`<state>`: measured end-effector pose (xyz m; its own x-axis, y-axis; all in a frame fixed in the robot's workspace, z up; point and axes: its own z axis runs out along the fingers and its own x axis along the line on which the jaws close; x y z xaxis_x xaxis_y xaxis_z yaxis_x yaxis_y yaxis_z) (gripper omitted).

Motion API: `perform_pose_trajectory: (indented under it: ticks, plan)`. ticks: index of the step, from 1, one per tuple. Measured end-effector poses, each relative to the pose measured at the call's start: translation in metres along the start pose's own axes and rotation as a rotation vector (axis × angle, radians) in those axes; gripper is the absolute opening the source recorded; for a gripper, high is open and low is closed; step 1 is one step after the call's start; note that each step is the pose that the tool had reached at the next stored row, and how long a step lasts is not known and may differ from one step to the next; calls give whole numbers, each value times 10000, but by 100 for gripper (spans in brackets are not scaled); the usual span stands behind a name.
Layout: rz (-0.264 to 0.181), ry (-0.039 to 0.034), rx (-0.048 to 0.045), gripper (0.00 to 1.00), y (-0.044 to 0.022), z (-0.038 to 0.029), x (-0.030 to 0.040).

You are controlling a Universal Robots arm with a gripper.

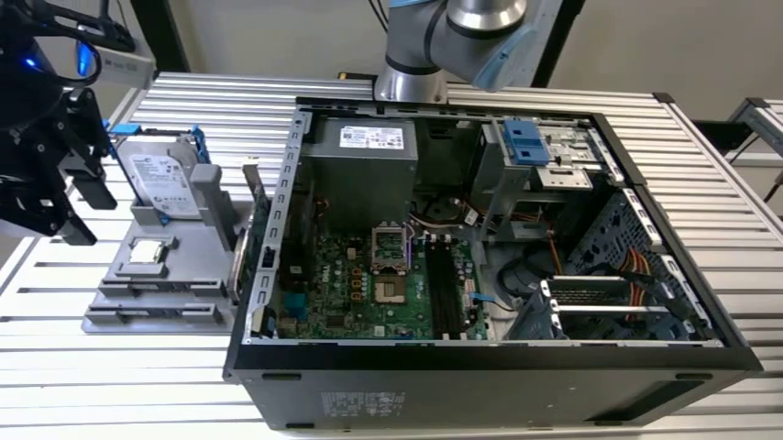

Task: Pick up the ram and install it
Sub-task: 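Pick up the ram and move it above insertion slot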

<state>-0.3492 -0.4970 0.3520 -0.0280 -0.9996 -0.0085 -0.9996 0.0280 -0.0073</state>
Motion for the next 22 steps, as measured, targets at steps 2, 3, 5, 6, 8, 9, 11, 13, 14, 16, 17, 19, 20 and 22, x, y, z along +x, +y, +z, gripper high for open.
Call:
perform_pose_trajectory:
  ticks: [2, 3, 5, 6, 8, 9, 11, 13, 14, 16, 17, 19, 20, 22]
  plan:
    - [0, 0, 2, 100, 0, 1, 0]
    - [0, -3, 6, 100, -1, 5, 0]
    - [-1, -3, 7, 100, -1, 12, 0]
    - [-1, -3, 7, 100, -1, 19, 0]
    - [-1, -2, 6, 100, 0, 32, 0]
    - [0, -2, 6, 100, 0, 40, 0]
    - [0, -2, 6, 100, 0, 54, -1]
    - [0, -1, 5, 100, 0, 67, -1]
    - [0, -1, 6, 100, 0, 74, -1]
    - [0, -1, 5, 100, 0, 87, -1]
    - [0, -1, 5, 100, 0, 93, -1]
    - [-1, -2, 6, 100, 0, 107, -2]
    - [0, -1, 6, 100, 0, 113, -1]
    - [0, -1, 6, 100, 0, 125, -2]
